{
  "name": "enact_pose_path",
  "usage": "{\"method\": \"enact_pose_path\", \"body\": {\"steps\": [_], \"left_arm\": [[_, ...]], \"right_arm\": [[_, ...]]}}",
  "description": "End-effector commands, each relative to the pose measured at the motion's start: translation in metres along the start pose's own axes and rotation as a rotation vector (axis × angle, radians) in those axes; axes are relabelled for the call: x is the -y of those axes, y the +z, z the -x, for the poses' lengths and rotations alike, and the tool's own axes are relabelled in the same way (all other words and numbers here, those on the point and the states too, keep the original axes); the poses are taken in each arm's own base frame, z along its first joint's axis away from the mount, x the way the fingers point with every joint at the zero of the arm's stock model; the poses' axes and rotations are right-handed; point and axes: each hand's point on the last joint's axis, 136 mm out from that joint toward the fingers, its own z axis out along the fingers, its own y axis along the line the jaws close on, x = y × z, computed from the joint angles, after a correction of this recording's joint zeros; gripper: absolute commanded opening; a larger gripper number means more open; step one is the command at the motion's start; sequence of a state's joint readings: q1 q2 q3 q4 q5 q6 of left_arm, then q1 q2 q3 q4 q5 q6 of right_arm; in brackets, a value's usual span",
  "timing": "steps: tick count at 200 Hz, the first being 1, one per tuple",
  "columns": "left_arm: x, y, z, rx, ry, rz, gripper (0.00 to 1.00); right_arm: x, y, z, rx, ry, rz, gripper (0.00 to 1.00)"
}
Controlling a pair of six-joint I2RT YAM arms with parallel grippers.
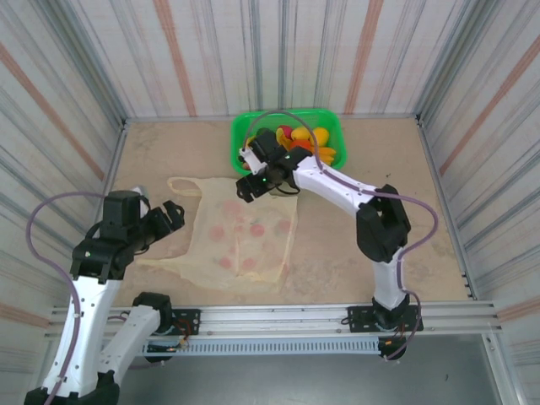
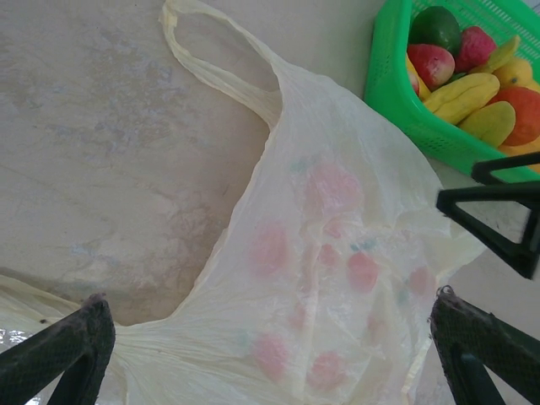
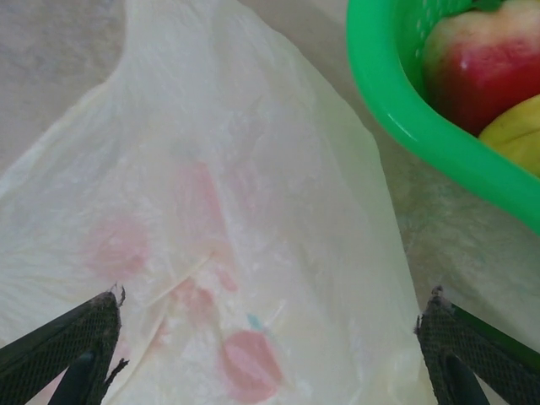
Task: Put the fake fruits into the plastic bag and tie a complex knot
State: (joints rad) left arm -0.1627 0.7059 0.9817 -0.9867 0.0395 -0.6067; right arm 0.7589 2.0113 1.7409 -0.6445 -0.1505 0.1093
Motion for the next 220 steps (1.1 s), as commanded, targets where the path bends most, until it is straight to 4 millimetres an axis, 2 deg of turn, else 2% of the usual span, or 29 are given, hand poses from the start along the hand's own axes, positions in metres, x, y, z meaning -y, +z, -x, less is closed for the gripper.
{"method": "enact_pose_path", "body": {"steps": [1,21,23,32,48,59,77,86,87,91,99,114,136,173,197,220], "left_arm": [[-0.002,-0.008,0.006,0.02,-0.015,0.02,0.99],[-0.001,-0.008,0.007,0.021,-0.009,0.019,0.99],[-0.001,-0.008,0.006,0.021,-0.009,0.019,0.99],[-0.001,-0.009,0.007,0.025,-0.008,0.017,0.99],[0.0,-0.011,0.009,0.03,0.001,0.017,0.99],[0.0,-0.013,0.01,0.035,0.008,0.023,0.99],[-0.001,-0.017,0.015,0.052,0.013,0.036,0.99],[0.0,-0.017,0.015,0.05,0.013,0.036,0.99],[0.0,-0.017,0.016,0.05,0.014,0.035,0.99],[0.002,-0.018,0.016,0.048,0.012,0.032,0.99],[0.005,-0.019,0.017,0.046,0.01,0.021,0.99],[0.013,-0.021,0.022,0.045,0.003,-0.007,0.99],[0.028,-0.022,0.03,0.035,-0.003,-0.056,0.99],[0.065,-0.039,0.052,0.051,-0.044,-0.193,0.99],[0.08,-0.05,0.068,0.075,-0.063,-0.238,0.99],[0.089,-0.053,0.075,0.069,-0.088,-0.266,0.99]], "right_arm": [[0.012,0.025,-0.008,-0.078,-0.045,-0.045,0.95],[0.025,0.043,-0.008,-0.094,-0.074,-0.121,0.96],[0.025,0.04,0.002,-0.069,-0.083,-0.134,0.96],[0.027,0.045,0.005,-0.066,-0.1,-0.157,0.96],[0.026,0.054,0.005,-0.073,-0.105,-0.145,0.9],[0.023,0.06,0.003,-0.079,-0.094,-0.113,0.79],[0.009,0.061,0.001,-0.074,-0.091,-0.032,0.49],[-0.001,0.053,0.007,-0.038,-0.101,0.016,0.37],[-0.001,0.054,0.0,-0.048,-0.102,0.022,0.34],[-0.002,0.052,0.0,-0.039,-0.103,0.028,0.3],[-0.004,0.041,0.003,-0.001,-0.106,0.042,0.17],[-0.007,0.016,0.011,0.072,-0.115,0.069,0.0],[-0.001,-0.026,0.027,0.202,-0.109,0.054,0.0],[0.019,-0.118,0.054,0.517,-0.104,-0.031,0.0],[0.026,-0.174,0.053,0.772,-0.181,-0.069,0.0],[0.038,-0.207,0.044,0.829,-0.23,-0.124,0.0]]}}
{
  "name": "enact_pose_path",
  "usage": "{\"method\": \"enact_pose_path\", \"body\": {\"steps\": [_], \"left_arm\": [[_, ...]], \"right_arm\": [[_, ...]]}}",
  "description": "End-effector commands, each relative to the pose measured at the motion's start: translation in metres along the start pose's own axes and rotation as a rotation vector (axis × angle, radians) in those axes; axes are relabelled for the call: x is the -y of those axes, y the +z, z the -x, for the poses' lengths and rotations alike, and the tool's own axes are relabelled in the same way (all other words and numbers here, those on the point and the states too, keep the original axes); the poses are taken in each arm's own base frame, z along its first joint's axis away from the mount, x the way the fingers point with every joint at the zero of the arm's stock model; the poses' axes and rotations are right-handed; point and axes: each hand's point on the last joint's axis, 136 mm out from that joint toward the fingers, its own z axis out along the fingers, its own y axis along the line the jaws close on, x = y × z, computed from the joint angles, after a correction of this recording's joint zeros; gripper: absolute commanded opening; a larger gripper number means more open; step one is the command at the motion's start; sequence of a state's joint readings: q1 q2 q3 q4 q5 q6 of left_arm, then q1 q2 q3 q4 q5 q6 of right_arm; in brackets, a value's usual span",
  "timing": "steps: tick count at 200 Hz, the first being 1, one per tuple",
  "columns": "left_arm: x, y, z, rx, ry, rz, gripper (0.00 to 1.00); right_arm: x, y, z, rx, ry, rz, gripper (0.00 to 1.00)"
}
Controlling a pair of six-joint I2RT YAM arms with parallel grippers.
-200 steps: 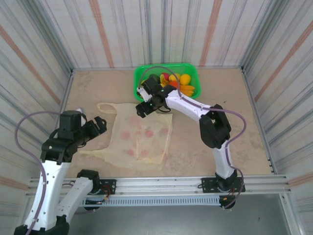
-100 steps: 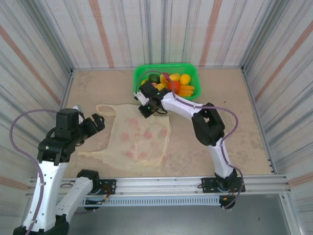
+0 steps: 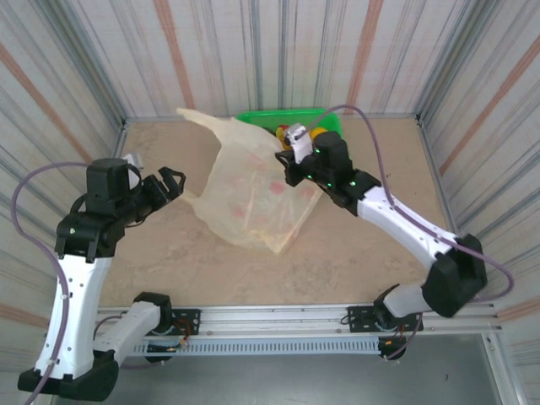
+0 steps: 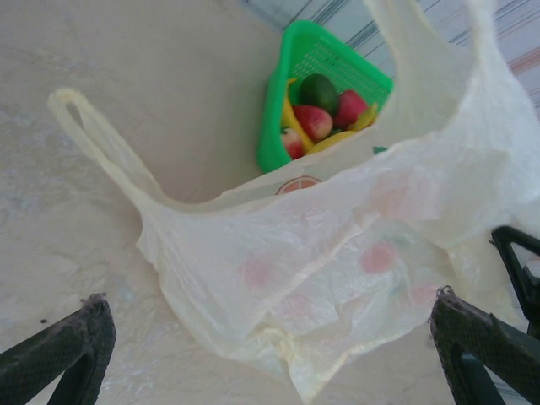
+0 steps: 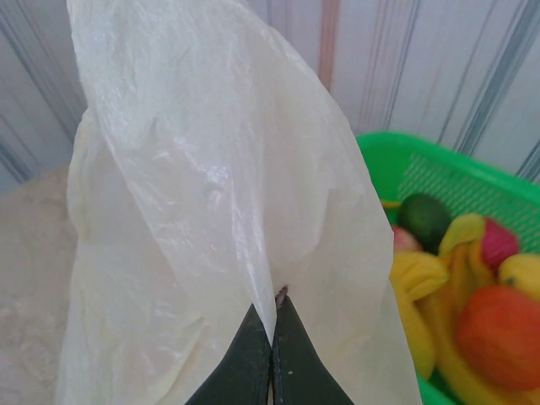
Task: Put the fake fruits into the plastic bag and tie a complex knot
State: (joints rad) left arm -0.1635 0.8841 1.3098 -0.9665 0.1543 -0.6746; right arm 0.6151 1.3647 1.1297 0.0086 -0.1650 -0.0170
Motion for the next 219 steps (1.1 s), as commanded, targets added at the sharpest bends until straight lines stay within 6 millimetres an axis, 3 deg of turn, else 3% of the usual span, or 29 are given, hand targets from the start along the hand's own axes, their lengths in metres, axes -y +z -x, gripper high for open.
{"method": "enact_pose_path", "body": {"steps": [1,19,46,86,106,124,129,159,192,219], "left_arm": [[0.019,-0.007,0.009,0.005,-0.04,-0.072,0.99],[0.02,-0.005,0.012,0.015,-0.053,-0.075,0.99],[0.007,0.013,0.012,0.01,-0.082,-0.045,0.96],[-0.002,0.053,-0.005,-0.128,-0.211,-0.084,0.95],[-0.016,0.074,-0.01,-0.154,-0.262,-0.056,0.96],[-0.017,0.1,-0.01,-0.187,-0.326,-0.146,0.95],[-0.012,0.108,-0.009,-0.191,-0.325,-0.195,0.93],[0.0,0.144,-0.028,-0.274,-0.333,-0.343,0.86],[-0.001,0.157,-0.063,-0.288,-0.241,-0.377,0.86],[-0.012,0.169,-0.064,-0.212,-0.187,-0.418,0.88]], "right_arm": [[0.011,-0.016,0.026,0.132,-0.098,-0.032,0.0],[0.022,-0.031,0.029,0.15,-0.146,-0.09,0.0],[0.021,-0.057,0.038,0.254,-0.189,-0.114,0.0],[0.024,-0.081,0.038,0.32,-0.19,-0.181,0.0],[0.022,-0.093,0.041,0.362,-0.178,-0.187,0.0],[0.018,-0.097,0.036,0.367,-0.169,-0.167,0.0],[0.016,-0.106,0.041,0.394,-0.167,-0.168,0.0],[0.017,-0.116,0.038,0.408,-0.131,-0.18,0.0],[0.019,-0.121,0.035,0.426,-0.076,-0.19,0.0],[0.017,-0.122,0.03,0.424,-0.063,-0.168,0.0]]}}
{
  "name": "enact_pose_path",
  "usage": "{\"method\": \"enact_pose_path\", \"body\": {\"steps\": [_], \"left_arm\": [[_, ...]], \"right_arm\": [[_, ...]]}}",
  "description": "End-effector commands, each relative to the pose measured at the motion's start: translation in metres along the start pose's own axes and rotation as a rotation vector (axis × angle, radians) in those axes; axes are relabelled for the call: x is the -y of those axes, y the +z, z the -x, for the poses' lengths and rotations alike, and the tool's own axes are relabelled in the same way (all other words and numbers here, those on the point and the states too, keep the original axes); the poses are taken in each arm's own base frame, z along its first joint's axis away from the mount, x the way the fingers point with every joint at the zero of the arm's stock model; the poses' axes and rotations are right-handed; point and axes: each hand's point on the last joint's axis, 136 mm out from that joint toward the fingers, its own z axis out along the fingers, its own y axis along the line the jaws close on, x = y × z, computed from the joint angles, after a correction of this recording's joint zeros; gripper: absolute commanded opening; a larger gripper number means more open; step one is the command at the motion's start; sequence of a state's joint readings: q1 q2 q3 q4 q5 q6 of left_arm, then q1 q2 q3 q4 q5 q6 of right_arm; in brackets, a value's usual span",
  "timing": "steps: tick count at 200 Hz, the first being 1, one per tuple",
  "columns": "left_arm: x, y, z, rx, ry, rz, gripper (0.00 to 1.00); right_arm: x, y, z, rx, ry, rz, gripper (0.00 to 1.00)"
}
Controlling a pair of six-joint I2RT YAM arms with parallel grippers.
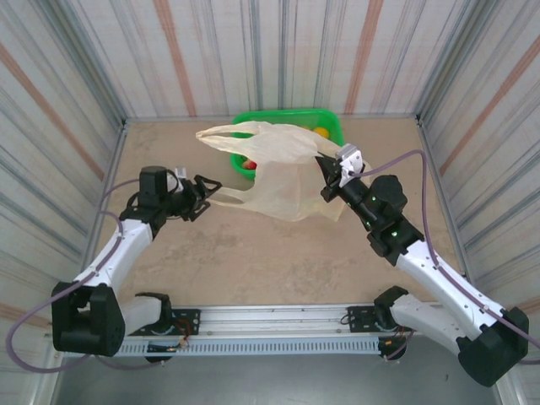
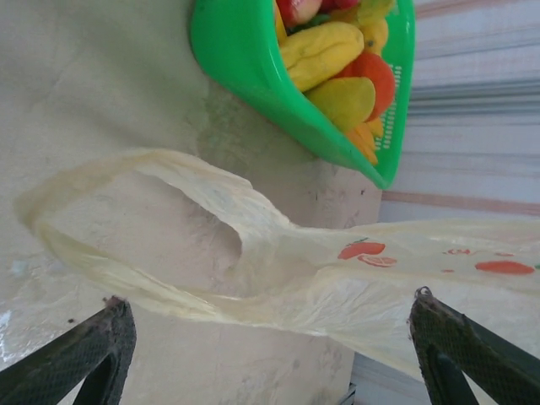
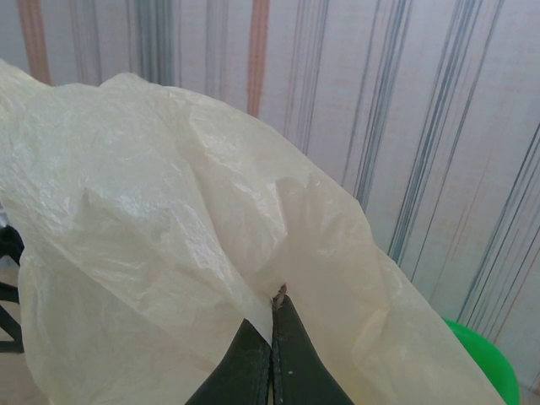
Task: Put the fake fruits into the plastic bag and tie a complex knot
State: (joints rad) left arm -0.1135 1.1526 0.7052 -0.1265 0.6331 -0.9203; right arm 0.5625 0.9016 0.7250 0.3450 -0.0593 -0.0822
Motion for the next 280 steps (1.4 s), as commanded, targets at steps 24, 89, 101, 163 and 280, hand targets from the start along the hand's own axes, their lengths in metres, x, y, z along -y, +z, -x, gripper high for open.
{"method": "enact_pose_path", "body": {"steps": [24,89,101,163,280], "left_arm": [[0.002,0.012,0.018,0.074,0.098,-0.122,0.84],[-0.013,0.011,0.024,0.095,0.094,-0.109,0.8],[-0.01,0.013,0.031,0.091,0.069,-0.156,0.71],[0.046,0.018,-0.005,-0.079,0.218,-0.344,0.56],[0.038,0.005,-0.023,-0.116,0.221,-0.278,0.45]], "right_arm": [[0.0,-0.008,0.007,0.038,0.045,0.003,0.0],[0.001,-0.014,0.007,0.046,0.059,0.027,0.0],[-0.001,-0.016,0.006,0.046,0.059,0.04,0.0],[0.012,-0.017,0.002,0.031,0.079,-0.016,0.0],[0.024,-0.015,-0.005,0.021,0.087,-0.058,0.0]]}}
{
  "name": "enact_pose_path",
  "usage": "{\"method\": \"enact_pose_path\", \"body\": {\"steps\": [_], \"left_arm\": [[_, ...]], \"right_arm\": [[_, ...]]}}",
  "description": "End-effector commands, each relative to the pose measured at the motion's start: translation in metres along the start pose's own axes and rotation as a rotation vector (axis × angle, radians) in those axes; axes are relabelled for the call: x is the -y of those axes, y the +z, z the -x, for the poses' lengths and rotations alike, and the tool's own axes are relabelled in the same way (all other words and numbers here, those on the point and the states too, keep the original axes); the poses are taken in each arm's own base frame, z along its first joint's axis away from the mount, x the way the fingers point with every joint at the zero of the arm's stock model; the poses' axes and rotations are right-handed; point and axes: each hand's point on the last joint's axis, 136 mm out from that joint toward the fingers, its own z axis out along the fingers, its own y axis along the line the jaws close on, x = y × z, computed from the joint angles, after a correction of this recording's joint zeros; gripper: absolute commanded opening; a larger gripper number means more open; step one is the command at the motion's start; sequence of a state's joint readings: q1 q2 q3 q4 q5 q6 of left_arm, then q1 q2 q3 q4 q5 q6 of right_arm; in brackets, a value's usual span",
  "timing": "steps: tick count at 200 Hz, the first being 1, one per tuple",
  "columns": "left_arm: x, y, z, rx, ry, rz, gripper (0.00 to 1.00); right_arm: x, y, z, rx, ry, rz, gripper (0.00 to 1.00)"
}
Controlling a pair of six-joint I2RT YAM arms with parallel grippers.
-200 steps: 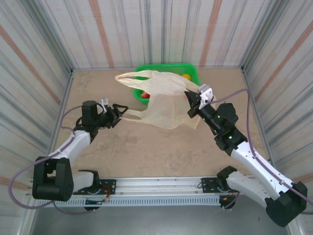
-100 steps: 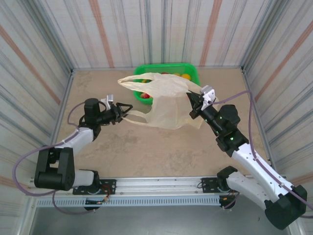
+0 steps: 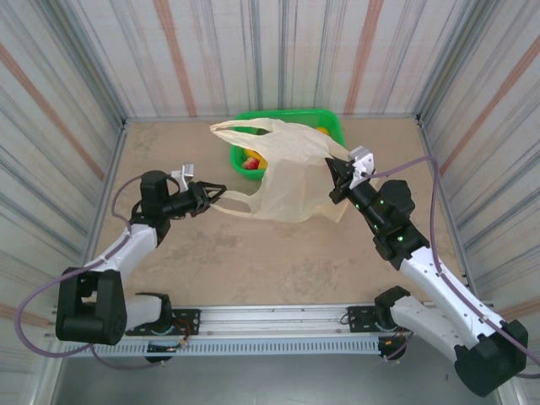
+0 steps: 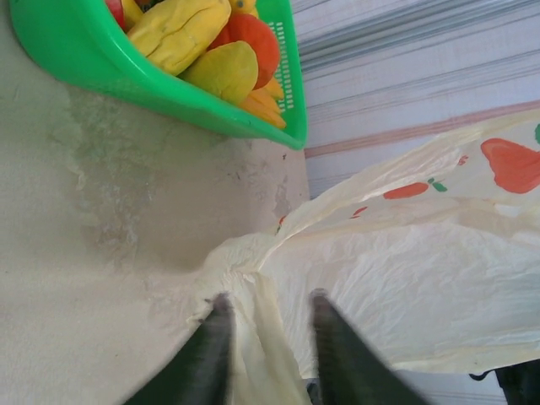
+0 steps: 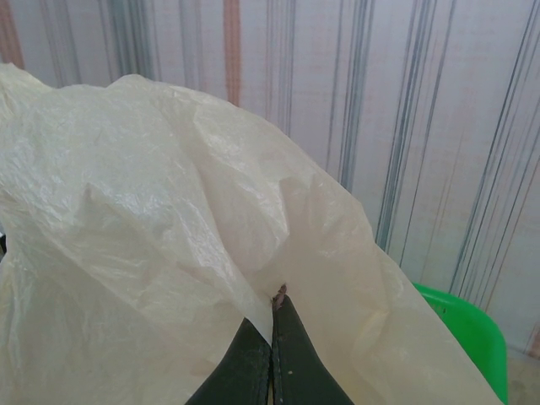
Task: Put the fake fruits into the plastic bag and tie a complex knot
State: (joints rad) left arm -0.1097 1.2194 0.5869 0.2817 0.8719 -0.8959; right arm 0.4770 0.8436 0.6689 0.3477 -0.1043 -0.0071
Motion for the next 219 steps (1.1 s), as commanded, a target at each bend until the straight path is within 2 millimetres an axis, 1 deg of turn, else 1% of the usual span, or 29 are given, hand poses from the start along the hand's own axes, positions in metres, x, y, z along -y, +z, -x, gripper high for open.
{"method": "enact_pose_path", "body": {"steps": [1,11,26,34,41,45,54,64,84,107,119,124,125,126,128,130,132,136,146,149,154,161,170,180,194,204,219], "left_arm": [[0.015,-0.002,-0.008,-0.039,0.043,-0.005,0.46],[0.016,-0.002,-0.011,-0.047,0.049,-0.001,0.46],[0.016,0.001,-0.016,-0.063,0.051,-0.001,0.34],[0.015,0.002,-0.018,-0.068,0.048,0.002,0.24],[0.016,0.002,-0.017,-0.067,0.046,-0.004,0.1],[0.017,0.002,-0.017,-0.065,0.044,-0.006,0.0],[0.021,0.0,-0.016,-0.063,0.041,-0.014,0.0],[0.03,-0.003,-0.013,-0.055,0.047,-0.024,0.0],[0.057,-0.019,0.0,0.009,0.084,-0.017,0.0],[0.102,-0.051,0.024,0.138,0.158,0.001,0.0],[0.128,-0.072,0.037,0.218,0.201,0.02,0.0],[0.138,-0.08,0.042,0.249,0.216,0.028,0.0],[0.139,-0.082,0.042,0.254,0.217,0.03,0.0],[0.146,-0.085,0.044,0.261,0.228,0.023,0.0],[0.147,-0.087,0.045,0.269,0.228,0.031,0.0],[0.155,-0.092,0.047,0.282,0.24,0.026,0.0],[0.159,-0.094,0.048,0.288,0.246,0.027,0.0],[0.169,-0.1,0.05,0.301,0.261,0.027,0.0],[0.19,-0.112,0.054,0.325,0.3,0.038,0.0],[0.196,-0.116,0.055,0.333,0.309,0.041,0.0],[0.204,-0.121,0.057,0.347,0.321,0.046,0.0],[0.215,-0.128,0.06,0.366,0.335,0.059,0.0],[0.225,-0.134,0.062,0.379,0.352,0.079,0.0],[0.231,-0.137,0.063,0.381,0.371,0.107,0.0],[0.234,-0.133,0.063,0.362,0.385,0.139,0.0],[0.23,-0.128,0.062,0.34,0.384,0.157,0.0],[0.213,-0.121,0.062,0.317,0.373,0.214,0.0]], "right_arm": [[0.004,-0.001,0.004,0.019,0.02,-0.016,0.0],[0.004,0.0,0.003,0.017,0.023,-0.017,0.0],[0.004,0.001,0.003,0.019,0.029,-0.018,0.0],[0.004,0.001,0.003,0.018,0.029,-0.017,0.0],[0.004,0.001,0.003,0.017,0.028,-0.018,0.0],[0.004,0.001,0.003,0.017,0.027,-0.018,0.0],[0.006,0.002,0.002,0.013,0.025,-0.025,0.0],[0.007,0.002,0.003,0.012,0.024,-0.035,0.0],[0.01,0.001,0.005,0.017,0.03,-0.053,0.0],[0.011,-0.002,0.003,0.023,0.087,-0.059,0.0],[0.008,-0.005,-0.005,0.012,0.136,-0.044,0.02],[0.006,-0.006,-0.009,0.004,0.157,-0.031,0.05],[0.005,-0.007,-0.01,0.003,0.16,-0.028,0.07],[0.004,-0.007,-0.01,0.002,0.163,-0.025,0.08],[0.003,-0.008,-0.013,-0.004,0.17,-0.018,0.1],[0.002,-0.008,-0.015,-0.009,0.175,-0.011,0.14],[0.0,-0.009,-0.017,-0.014,0.179,-0.001,0.17],[-0.004,-0.01,-0.02,-0.025,0.187,0.017,0.27],[-0.012,-0.014,-0.028,-0.056,0.199,0.052,0.55],[-0.014,-0.015,-0.03,-0.062,0.201,0.062,0.62],[-0.017,-0.018,-0.03,-0.067,0.199,0.075,0.7],[-0.02,-0.022,-0.028,-0.067,0.195,0.091,0.77],[-0.023,-0.03,-0.019,-0.049,0.183,0.104,0.85],[-0.025,-0.038,-0.006,-0.027,0.162,0.118,0.9],[-0.029,-0.048,0.011,-0.004,0.134,0.141,0.92],[-0.031,-0.053,0.021,0.01,0.131,0.164,0.93],[-0.032,-0.054,0.033,0.012,0.151,0.182,0.94]]}}
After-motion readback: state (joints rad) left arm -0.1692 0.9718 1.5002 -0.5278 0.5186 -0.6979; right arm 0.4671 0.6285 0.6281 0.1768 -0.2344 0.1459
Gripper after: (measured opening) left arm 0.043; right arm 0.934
